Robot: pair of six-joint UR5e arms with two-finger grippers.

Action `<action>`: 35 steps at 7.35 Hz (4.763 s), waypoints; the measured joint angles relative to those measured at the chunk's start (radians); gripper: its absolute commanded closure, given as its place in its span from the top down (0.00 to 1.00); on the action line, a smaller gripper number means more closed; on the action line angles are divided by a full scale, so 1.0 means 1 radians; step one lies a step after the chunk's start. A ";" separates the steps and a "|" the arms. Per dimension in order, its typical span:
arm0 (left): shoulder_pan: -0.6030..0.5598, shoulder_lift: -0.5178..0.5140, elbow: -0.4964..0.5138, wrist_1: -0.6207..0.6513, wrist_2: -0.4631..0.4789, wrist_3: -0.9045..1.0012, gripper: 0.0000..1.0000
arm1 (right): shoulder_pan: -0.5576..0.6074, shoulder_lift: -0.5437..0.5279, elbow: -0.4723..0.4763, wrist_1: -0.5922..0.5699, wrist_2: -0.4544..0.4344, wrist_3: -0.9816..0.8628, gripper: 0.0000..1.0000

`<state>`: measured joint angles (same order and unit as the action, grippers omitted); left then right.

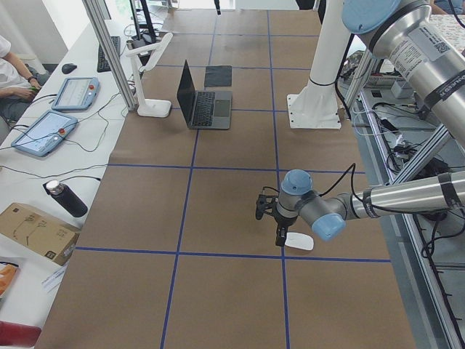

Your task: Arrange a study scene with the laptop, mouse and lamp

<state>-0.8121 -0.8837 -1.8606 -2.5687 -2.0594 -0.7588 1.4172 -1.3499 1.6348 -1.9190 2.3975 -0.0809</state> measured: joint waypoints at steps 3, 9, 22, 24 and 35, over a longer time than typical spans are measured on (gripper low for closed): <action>0.024 0.004 0.038 -0.042 -0.009 -0.003 0.99 | -0.003 -0.004 0.021 0.001 -0.010 0.013 0.98; 0.224 -0.052 0.088 -0.066 0.083 -0.087 0.99 | -0.027 -0.002 0.038 0.002 -0.037 0.021 0.98; 0.363 -0.049 0.146 -0.130 0.094 -0.206 0.59 | -0.046 0.003 0.038 0.002 -0.051 0.023 0.98; 0.362 -0.046 0.145 -0.140 0.091 -0.215 0.57 | -0.046 0.006 0.038 0.002 -0.057 0.023 0.98; 0.325 -0.406 -0.179 0.227 0.044 -0.298 0.57 | -0.047 0.008 0.023 0.002 -0.059 0.023 0.98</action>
<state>-0.4875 -1.2893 -2.0399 -2.3420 -2.0150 -1.0564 1.3700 -1.3420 1.6575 -1.9175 2.3387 -0.0580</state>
